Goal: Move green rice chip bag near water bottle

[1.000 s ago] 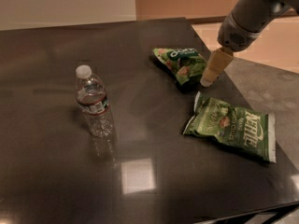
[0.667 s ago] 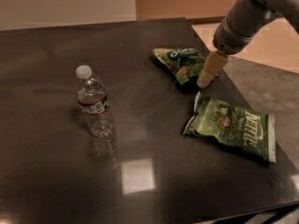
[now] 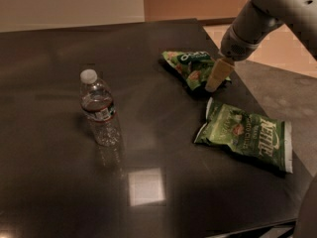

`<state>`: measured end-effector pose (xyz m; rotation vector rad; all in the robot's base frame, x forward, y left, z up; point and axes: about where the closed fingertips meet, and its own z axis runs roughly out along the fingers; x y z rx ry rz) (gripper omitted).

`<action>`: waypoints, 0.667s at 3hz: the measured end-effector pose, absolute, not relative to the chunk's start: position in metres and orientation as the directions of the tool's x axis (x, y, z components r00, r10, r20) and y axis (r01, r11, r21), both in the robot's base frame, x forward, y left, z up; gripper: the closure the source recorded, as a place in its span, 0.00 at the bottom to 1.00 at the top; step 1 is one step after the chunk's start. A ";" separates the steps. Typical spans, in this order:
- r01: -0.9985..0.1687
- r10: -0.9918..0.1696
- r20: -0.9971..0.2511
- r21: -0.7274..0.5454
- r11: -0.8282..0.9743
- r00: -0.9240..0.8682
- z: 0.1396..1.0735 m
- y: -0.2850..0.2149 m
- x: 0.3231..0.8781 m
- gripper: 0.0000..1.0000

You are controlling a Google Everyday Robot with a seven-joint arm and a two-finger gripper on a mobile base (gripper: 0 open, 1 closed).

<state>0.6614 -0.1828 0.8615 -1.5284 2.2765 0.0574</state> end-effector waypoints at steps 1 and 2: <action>-0.896 -0.881 -0.347 -0.187 0.402 -0.322 0.859 -0.180 0.665 0.39; -0.897 -0.880 -0.357 -0.191 0.398 -0.314 0.862 -0.173 0.663 0.64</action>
Offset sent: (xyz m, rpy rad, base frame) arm -0.0015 0.0142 0.0102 0.0195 -0.0298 0.0091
